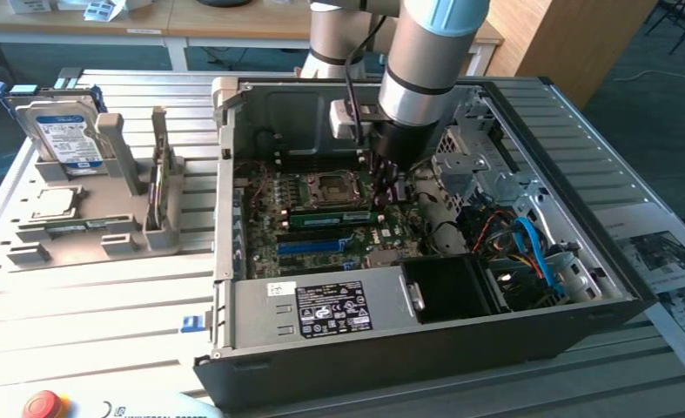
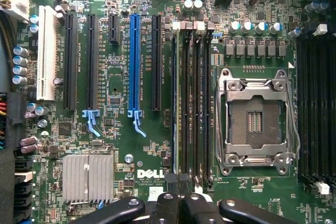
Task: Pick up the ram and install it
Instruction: 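Press down the ram until it locks into place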
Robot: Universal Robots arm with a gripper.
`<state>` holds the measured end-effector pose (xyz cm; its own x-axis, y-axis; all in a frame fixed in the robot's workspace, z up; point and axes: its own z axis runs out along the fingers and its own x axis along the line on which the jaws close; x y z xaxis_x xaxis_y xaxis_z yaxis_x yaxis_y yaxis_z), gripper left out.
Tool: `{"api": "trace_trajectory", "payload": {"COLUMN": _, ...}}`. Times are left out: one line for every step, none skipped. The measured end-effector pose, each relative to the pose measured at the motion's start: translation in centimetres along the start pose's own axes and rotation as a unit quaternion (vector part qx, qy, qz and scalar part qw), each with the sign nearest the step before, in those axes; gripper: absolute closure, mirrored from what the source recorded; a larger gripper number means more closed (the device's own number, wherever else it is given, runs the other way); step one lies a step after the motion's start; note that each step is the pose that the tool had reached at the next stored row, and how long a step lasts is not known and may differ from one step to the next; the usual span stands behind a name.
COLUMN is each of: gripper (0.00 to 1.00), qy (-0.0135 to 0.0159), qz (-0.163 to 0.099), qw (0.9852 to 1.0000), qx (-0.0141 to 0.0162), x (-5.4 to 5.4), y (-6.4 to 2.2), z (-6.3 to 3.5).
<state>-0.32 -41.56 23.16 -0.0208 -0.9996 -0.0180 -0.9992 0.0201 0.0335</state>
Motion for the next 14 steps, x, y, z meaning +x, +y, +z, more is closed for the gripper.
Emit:
{"api": "trace_trajectory", "payload": {"gripper": 0.89, "qy": 0.0000, "qz": 0.000, "qw": 1.0000, "qx": 0.0000, "x": 0.00, "y": 0.00, "z": 0.00}}
{"api": "trace_trajectory", "payload": {"gripper": 0.89, "qy": 0.0000, "qz": 0.000, "qw": 1.0000, "qx": 0.0000, "x": 0.00, "y": 0.00, "z": 0.00}}
{"api": "trace_trajectory", "payload": {"gripper": 0.89, "qy": -0.0001, "qz": 0.000, "qw": 1.0000, "qx": 0.0000, "x": -0.01, "y": 0.00, "z": 0.04}}
{"api": "trace_trajectory", "payload": {"gripper": 0.89, "qy": -0.0002, "qz": 0.000, "qw": 1.0000, "qx": 0.0001, "x": -0.01, "y": -0.01, "z": 0.11}}
{"api": "trace_trajectory", "payload": {"gripper": 0.89, "qy": -0.0001, "qz": 0.000, "qw": 1.0000, "qx": 0.0001, "x": 0.00, "y": -0.01, "z": 0.15}}
{"api": "trace_trajectory", "payload": {"gripper": 0.89, "qy": 0.0000, "qz": 0.000, "qw": 1.0000, "qx": 0.0001, "x": 0.00, "y": -0.01, "z": 0.17}}
{"api": "trace_trajectory", "payload": {"gripper": 0.89, "qy": 0.0000, "qz": 0.000, "qw": 1.0000, "qx": 0.0001, "x": 0.01, "y": -0.01, "z": 0.21}}
{"api": "trace_trajectory", "payload": {"gripper": 0.89, "qy": 0.0000, "qz": 0.000, "qw": 1.0000, "qx": 0.0001, "x": 0.00, "y": -0.01, "z": 0.25}}
{"api": "trace_trajectory", "payload": {"gripper": 0.89, "qy": -0.0001, "qz": 0.000, "qw": 1.0000, "qx": 0.0002, "x": 0.00, "y": -0.01, "z": 0.32}}
{"api": "trace_trajectory", "payload": {"gripper": 0.89, "qy": -0.0001, "qz": 0.000, "qw": 1.0000, "qx": 0.0002, "x": 0.00, "y": -0.02, "z": 0.39}}
{"api": "trace_trajectory", "payload": {"gripper": 0.89, "qy": 0.0000, "qz": 0.000, "qw": 1.0000, "qx": 0.0002, "x": 0.01, "y": -0.02, "z": 0.44}}
{"api": "trace_trajectory", "payload": {"gripper": 0.89, "qy": 0.0001, "qz": 0.000, "qw": 1.0000, "qx": 0.0002, "x": 0.01, "y": -0.01, "z": 0.44}}
{"api": "trace_trajectory", "payload": {"gripper": 0.89, "qy": 0.0001, "qz": 0.000, "qw": 1.0000, "qx": 0.0002, "x": 0.01, "y": -0.01, "z": 0.45}}
{"api": "trace_trajectory", "payload": {"gripper": 0.89, "qy": 0.0001, "qz": 0.000, "qw": 1.0000, "qx": 0.0002, "x": 0.01, "y": -0.01, "z": 0.45}}
